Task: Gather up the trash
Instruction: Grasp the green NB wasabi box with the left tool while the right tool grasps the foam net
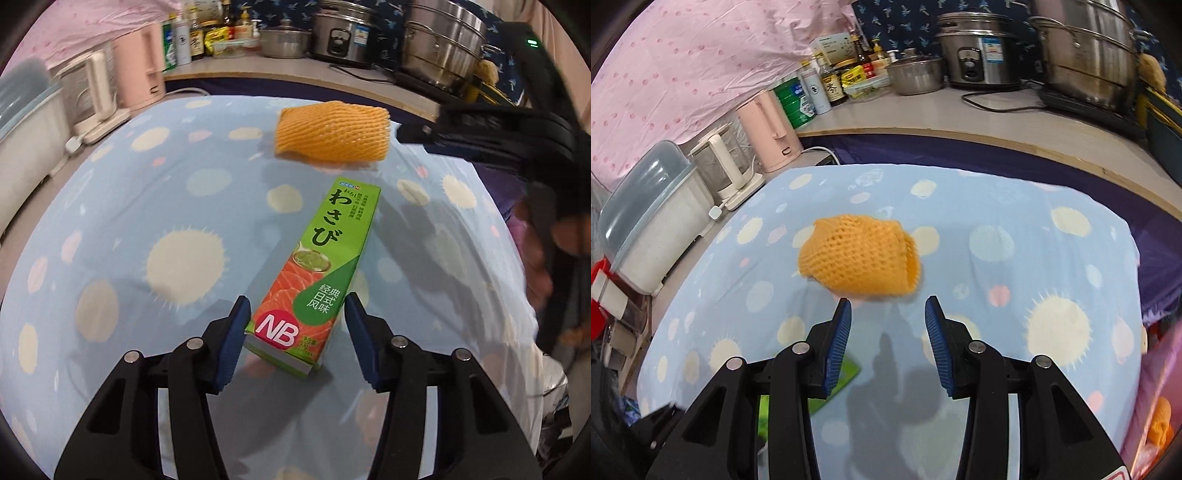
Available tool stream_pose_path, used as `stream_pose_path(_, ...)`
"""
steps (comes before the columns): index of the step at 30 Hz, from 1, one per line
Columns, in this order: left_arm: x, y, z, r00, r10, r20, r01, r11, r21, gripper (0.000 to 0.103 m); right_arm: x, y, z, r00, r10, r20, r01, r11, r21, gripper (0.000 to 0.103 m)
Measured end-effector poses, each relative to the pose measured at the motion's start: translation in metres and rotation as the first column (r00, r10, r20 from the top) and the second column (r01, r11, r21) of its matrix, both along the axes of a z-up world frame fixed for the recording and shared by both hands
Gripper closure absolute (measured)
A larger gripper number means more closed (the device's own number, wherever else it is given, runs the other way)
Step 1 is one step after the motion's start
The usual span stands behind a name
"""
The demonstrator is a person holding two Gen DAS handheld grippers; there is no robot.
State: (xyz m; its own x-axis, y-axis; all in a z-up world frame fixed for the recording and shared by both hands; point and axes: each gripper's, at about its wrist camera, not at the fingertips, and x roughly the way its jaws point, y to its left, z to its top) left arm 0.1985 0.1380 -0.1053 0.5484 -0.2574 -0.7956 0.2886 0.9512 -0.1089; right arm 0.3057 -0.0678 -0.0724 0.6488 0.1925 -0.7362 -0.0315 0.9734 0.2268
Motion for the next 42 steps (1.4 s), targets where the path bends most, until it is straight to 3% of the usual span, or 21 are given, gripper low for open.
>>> stream_pose_path(2, -0.005, 0.008, 0.001, 1.000, 0.016, -0.011, -0.016, 1.000, -0.005, 0.053, 0.015, 0.005, -0.003, 1.000, 0.010, 0.006, -0.010, 1.000, -0.004, 0.050)
stream_pose_path(8, -0.014, 0.016, -0.001, 0.998, 0.042, -0.040, -0.043, 0.999, -0.025, 0.053, 0.049, 0.009, -0.017, 0.999, 0.035, -0.013, -0.034, 0.998, 0.060, 0.053)
stream_pose_path(11, -0.017, 0.016, 0.001, 0.998, 0.041, -0.040, -0.042, 0.999, -0.027, 0.053, 0.051, 0.011, -0.022, 0.998, 0.058, -0.032, -0.055, 0.994, 0.094, 0.097)
stream_pose_path(18, -0.021, 0.009, 0.012, 0.999, 0.026, -0.020, -0.027, 0.999, -0.044, 0.054, 0.009, 0.003, -0.003, 0.998, 0.050, 0.023, -0.053, 0.988, 0.147, 0.098)
stream_pose_path(28, -0.042, -0.018, 0.059, 0.999, -0.038, 0.029, 0.041, 0.993, -0.114, 0.058, -0.088, -0.055, 0.050, 0.991, -0.082, 0.104, 0.063, 0.983, 0.173, 0.098)
stream_pose_path(42, -0.076, -0.108, 0.129, 0.969, -0.202, 0.141, 0.223, 0.962, -0.155, 0.065, -0.217, -0.175, 0.085, 0.924, -0.348, 0.156, 0.323, 0.932, 0.164, 0.098)
